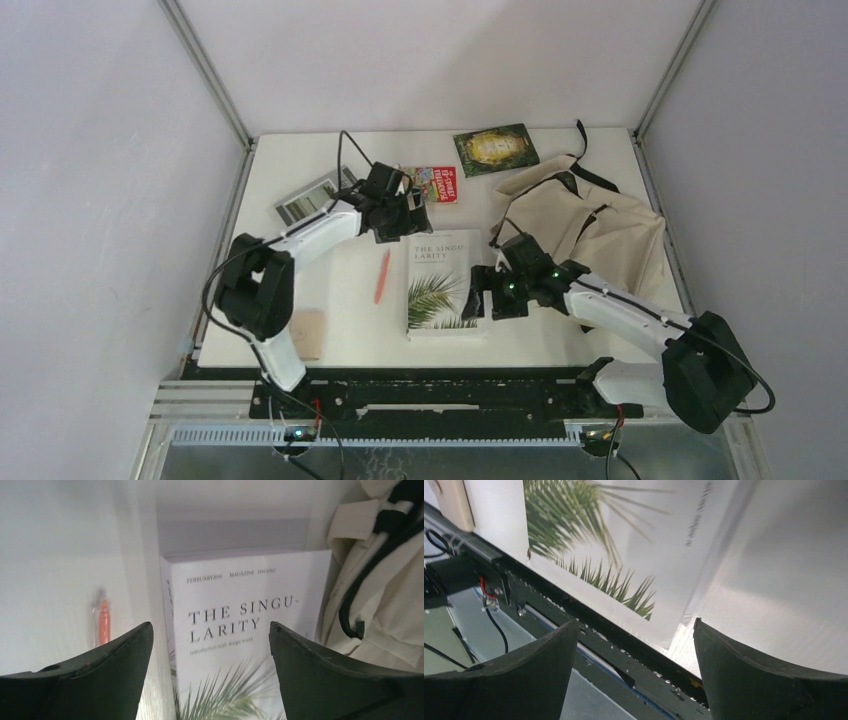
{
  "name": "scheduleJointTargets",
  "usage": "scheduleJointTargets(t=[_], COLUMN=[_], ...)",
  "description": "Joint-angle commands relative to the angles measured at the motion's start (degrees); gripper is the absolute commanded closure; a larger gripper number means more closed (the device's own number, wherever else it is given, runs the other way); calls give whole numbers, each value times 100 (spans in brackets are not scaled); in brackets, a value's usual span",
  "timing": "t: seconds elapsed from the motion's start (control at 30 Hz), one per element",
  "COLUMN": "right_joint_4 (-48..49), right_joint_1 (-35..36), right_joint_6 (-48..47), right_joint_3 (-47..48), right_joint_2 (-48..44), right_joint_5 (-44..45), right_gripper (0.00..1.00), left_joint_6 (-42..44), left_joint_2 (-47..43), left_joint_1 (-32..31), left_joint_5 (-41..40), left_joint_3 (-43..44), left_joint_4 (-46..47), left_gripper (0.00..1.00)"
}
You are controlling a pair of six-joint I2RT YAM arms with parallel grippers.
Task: Pack the student bag
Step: Move the book to the center of the board, then pick up the book from the center of the board.
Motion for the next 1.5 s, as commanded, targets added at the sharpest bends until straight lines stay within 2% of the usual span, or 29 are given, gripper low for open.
scheduleJointTargets(t=[0.0, 0.17, 0.37, 0.53, 0.63, 0.83, 0.97, 1.07, 1.47], right_joint_4=[97, 1125, 2120, 2394, 2473, 2363, 2503, 2156, 2116], right_joint_1=[-482, -998, -1147, -1090, -1075, -1099, -1106, -1117, -1243], right_joint_6=[-165, 329, 715, 825, 946, 1206, 1539, 1860, 2334], right_joint_3=[183, 188, 307, 545, 551, 551, 551, 701, 885], right_joint_2=[-153, 575, 1404, 1866, 1752, 1285, 964, 823, 357], right_joint_5=[166, -170, -391, -577, -621, -663, -769, -597, -82], right_gripper=[6, 8, 20, 50, 66, 100, 100, 100, 100], left_joint_6=[256, 68, -302, -515, -554, -428, -281, -132, 157], left_joint_2=[-964, -1228, -1552, -1209, -1162, -1115, -1196, -1315, -2357], left_joint_1=[-40, -230, -459, -474, -477, -478, -461, -413, -9], left_joint_5=[-181, 272, 399, 763, 966, 1027, 889, 797, 578], left_joint_3=[-496, -1241, -2078, -2226, -2200, -1812, -1500, -1302, -1196], left_joint_4=[-88, 36, 382, 676, 916, 824, 581, 335, -155], left_gripper=[9, 5, 4, 5, 7, 9, 8, 7, 0])
